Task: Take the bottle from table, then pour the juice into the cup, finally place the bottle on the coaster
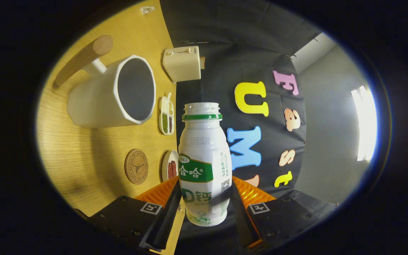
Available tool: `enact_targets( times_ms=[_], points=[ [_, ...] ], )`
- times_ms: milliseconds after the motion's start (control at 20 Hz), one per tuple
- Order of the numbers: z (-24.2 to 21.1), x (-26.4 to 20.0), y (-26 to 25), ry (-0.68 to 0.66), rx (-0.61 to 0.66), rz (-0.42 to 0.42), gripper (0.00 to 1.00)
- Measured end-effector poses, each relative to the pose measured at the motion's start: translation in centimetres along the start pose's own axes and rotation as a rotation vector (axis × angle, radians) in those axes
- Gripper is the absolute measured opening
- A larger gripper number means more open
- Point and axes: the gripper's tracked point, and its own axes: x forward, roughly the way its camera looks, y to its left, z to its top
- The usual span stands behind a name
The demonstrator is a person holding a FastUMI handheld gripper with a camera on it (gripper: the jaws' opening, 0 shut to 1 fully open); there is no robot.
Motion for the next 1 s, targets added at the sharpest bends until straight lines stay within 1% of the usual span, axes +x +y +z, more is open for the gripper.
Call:
enact_targets(
  times_ms=[200,400,550,700,1000],
  points=[
    [0.3,0.1,0.4,-0.016,-0.046,-0.002,0.74],
    [0.4,-0.1,0.7,-0.025,-0.058,0.001,0.74],
    [0.7,-0.2,0.7,-0.039,-0.087,-0.015,0.74],
    [0.9,-0.1,0.7,-0.047,-0.097,-0.009,0.75],
    [1.3,-0.1,0.5,-0.068,-0.135,-0.042,0.74]
  ],
)
